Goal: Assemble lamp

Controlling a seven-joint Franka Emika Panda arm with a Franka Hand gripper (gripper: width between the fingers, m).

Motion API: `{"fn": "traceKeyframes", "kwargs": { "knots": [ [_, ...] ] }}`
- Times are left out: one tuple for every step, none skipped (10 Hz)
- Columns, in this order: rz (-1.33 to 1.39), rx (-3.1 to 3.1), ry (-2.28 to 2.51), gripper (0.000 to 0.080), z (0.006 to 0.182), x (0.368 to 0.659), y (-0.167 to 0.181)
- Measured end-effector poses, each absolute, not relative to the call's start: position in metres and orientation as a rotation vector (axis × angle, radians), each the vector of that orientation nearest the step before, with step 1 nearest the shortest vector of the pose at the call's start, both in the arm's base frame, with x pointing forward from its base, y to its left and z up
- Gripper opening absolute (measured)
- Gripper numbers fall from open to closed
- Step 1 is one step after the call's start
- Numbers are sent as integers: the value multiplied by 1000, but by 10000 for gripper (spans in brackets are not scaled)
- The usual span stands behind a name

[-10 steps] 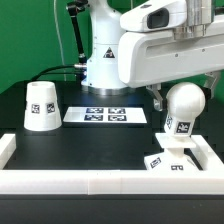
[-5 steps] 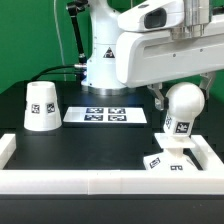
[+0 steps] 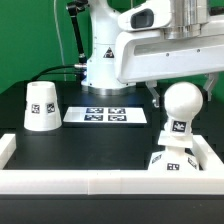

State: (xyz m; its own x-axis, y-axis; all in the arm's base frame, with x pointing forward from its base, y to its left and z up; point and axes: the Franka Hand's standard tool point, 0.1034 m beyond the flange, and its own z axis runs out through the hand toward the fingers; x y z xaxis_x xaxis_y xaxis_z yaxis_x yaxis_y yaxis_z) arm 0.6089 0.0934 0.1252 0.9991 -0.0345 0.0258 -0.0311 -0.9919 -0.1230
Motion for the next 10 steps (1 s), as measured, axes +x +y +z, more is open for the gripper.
{"fn": "traceKeyframes", "kwargs": {
  "knots": [
    [-71, -3015, 117, 579, 125, 610, 93],
    [-116, -3001, 259, 579, 126, 610, 94],
    [-152, -2980, 389, 579, 126, 607, 97],
    [-169, -2960, 480, 579, 126, 606, 100],
    [-167, -2942, 561, 579, 126, 606, 99],
    [-160, -2918, 650, 579, 126, 606, 99],
    [-155, -2903, 699, 579, 126, 606, 98],
    [-148, -2876, 787, 579, 127, 606, 98],
    [-145, -2864, 827, 579, 127, 606, 98],
    [-137, -2835, 905, 579, 127, 606, 98]
  ]
}}
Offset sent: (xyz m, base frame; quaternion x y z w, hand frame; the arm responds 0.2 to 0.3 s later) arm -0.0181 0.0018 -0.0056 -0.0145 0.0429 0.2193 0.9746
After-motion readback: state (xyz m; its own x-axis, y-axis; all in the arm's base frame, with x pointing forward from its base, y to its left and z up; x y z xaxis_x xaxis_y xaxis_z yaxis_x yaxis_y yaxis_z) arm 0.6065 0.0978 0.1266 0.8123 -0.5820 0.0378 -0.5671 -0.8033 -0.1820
